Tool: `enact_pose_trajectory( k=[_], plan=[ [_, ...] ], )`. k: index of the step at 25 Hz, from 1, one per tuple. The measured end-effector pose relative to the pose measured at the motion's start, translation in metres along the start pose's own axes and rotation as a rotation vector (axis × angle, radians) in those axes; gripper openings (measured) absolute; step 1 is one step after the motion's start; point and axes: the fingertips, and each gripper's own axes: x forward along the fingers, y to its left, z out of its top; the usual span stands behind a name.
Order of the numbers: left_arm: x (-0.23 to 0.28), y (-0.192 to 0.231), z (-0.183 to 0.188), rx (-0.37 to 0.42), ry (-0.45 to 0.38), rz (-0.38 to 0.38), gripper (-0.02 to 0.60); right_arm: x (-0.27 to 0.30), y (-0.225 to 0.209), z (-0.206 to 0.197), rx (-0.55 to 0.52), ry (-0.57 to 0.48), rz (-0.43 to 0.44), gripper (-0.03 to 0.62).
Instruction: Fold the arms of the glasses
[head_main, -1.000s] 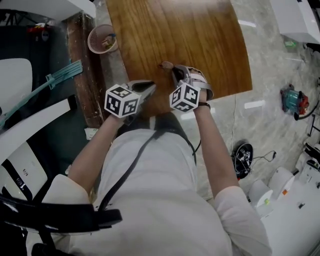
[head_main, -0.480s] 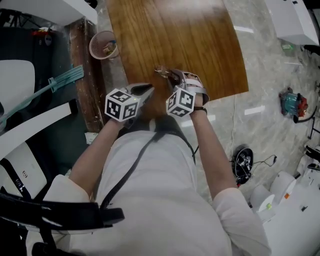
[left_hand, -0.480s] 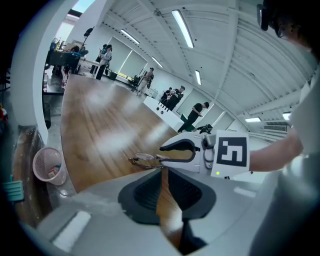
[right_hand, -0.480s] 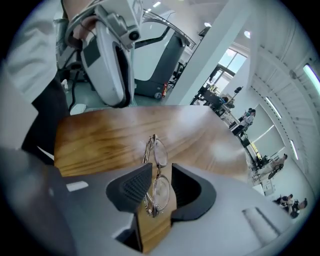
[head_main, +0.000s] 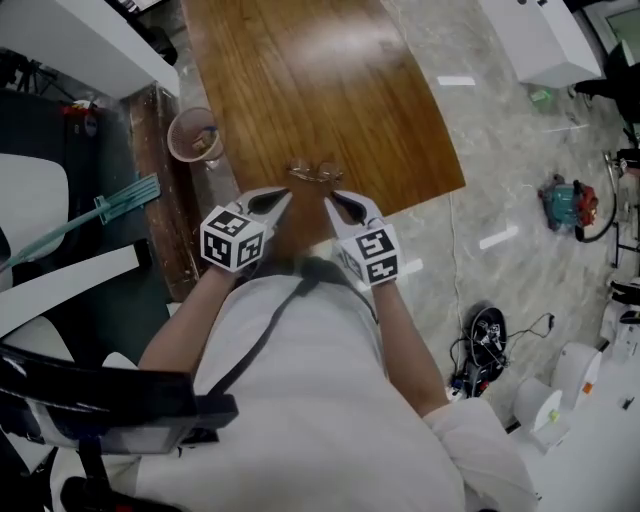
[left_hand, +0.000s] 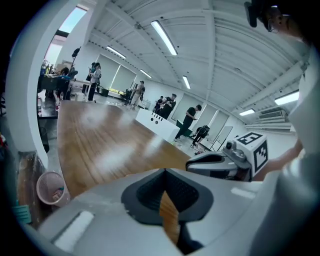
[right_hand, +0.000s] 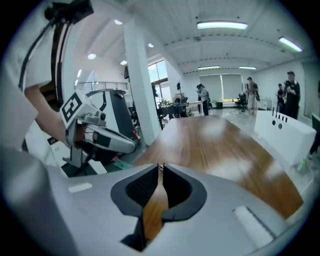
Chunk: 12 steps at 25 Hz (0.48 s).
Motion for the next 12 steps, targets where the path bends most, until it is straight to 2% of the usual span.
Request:
enact_pose_trajectory(
  k=[2, 6, 12],
  plan=[
    [-0.005, -0.008, 0.008, 0.017, -0.022, 0.003, 0.006, -0.018, 0.005, -0.003, 0.048, -0.02, 0.004, 0.037],
    [-0.015, -0.021, 0.02, 0.054, -0.06, 0.015, 0.005, -0.047, 0.009, -0.015, 0.058, -0.033, -0.001, 0.034],
    [-0.028, -0.03, 0.023, 0.056, -0.094, 0.038, 0.005, -0.076, 0.01, -0.015, 0.095, -0.075, -0.018, 0.009]
  ],
)
